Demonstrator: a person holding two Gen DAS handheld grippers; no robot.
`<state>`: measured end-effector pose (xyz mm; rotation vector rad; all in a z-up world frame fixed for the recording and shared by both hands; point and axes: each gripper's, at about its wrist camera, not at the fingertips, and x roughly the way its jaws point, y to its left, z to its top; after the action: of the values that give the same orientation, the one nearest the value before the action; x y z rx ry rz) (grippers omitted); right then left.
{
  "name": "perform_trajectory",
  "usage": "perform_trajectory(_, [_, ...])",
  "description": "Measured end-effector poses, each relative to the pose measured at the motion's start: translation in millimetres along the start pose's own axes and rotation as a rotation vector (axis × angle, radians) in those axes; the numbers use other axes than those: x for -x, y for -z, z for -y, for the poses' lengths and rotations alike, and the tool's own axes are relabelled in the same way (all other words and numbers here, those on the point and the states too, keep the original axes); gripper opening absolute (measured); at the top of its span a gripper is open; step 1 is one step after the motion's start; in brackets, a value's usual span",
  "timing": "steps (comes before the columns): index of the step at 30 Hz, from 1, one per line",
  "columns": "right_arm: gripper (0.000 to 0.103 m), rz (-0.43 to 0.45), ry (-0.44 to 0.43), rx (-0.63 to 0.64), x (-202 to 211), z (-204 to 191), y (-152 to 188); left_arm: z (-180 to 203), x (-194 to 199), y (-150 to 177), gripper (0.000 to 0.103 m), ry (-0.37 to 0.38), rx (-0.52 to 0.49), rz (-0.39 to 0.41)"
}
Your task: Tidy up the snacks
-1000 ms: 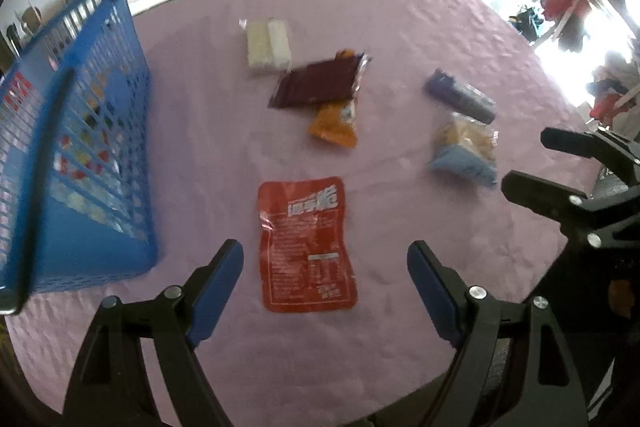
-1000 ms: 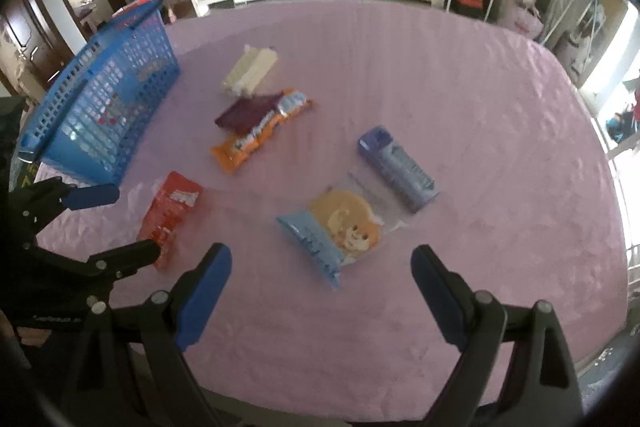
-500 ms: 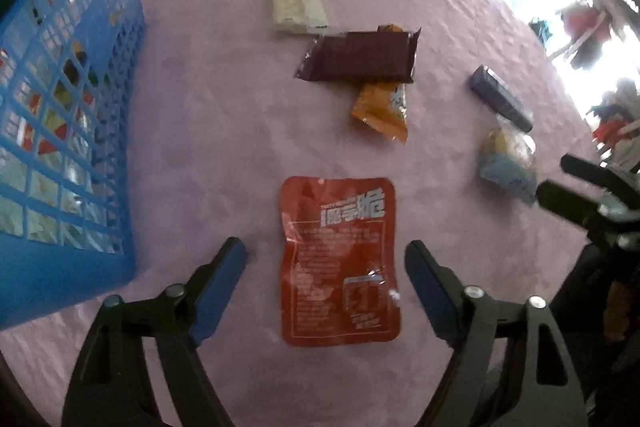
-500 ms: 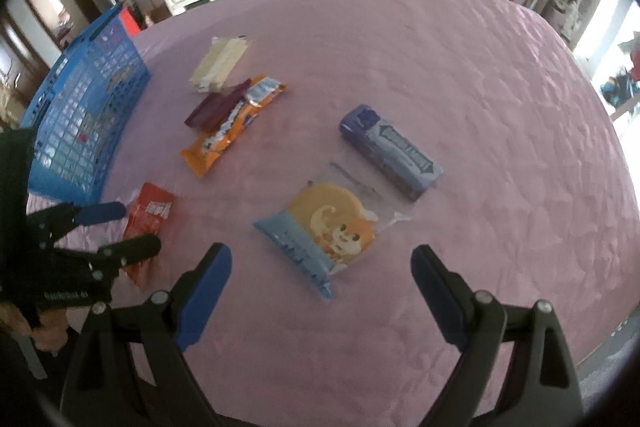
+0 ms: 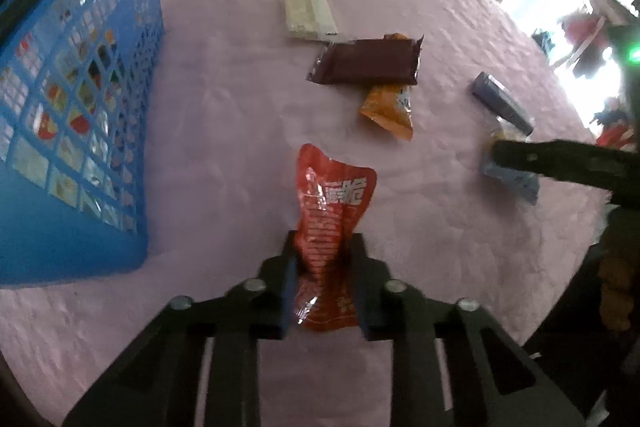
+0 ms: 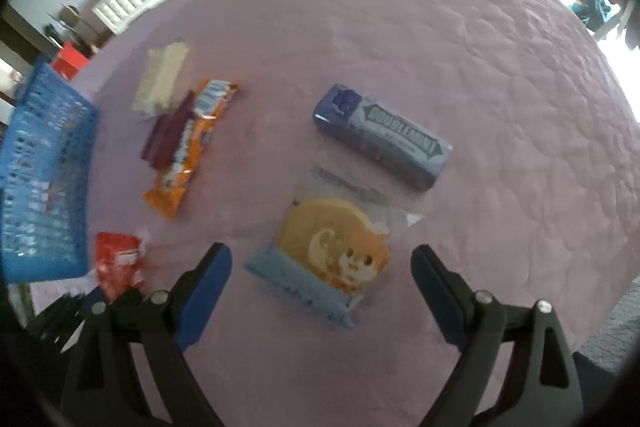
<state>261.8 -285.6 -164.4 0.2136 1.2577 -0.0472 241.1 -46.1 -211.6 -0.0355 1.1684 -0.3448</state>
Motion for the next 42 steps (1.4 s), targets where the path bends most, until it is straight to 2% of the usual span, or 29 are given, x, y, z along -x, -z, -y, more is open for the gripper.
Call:
perform_trajectory(1, [0.093, -0.010, 0.015, 0.003, -5, -3, -3, -4, 0, 2, 0.012, 0.038, 0.017, 0.001])
perform_trajectory(3, [0.092, -0.019, 0.014, -0.005, -9, -5, -5, -3, 1, 6, 0.009, 0.050, 0.013, 0.015])
perform_trajectory(5, [0.080, -0.020, 0.032, 0.002, -12, -5, -8, 0, 0, 7, 0.008, 0.044, 0.005, 0.022])
perform_trajectory(6, [0.078, -0.022, 0.046, 0.008, -14, -6, -9, 1, 0, 8, 0.008, 0.043, 0.001, 0.022])
perform_trajectory(8, [0.065, -0.002, 0.074, 0.031, -13, -9, -9, 4, -2, 6, 0.008, 0.049, -0.001, 0.020])
perform_trajectory(11, [0.061, 0.010, 0.052, 0.054, -9, -11, -5, 9, -2, 7, 0.008, 0.079, -0.008, 0.023])
perform_trajectory(18, [0.059, 0.063, -0.008, 0.091, 19, -5, 13, 15, 29, 19, 0.008, 0.109, -0.026, 0.058])
perform_trajectory(25, [0.059, 0.164, -0.114, 0.129, 73, -3, 29, 37, 80, 23, 0.008, 0.089, -0.074, 0.150])
perform_trajectory(33, [0.059, 0.265, -0.175, 0.195, 116, -30, 36, 40, 145, 18, 0.008, 0.036, -0.107, 0.268])
perform_trajectory(42, [0.059, 0.353, -0.200, 0.325, 153, -79, 44, 24, 187, 7, 0.008, -0.011, -0.098, 0.344])
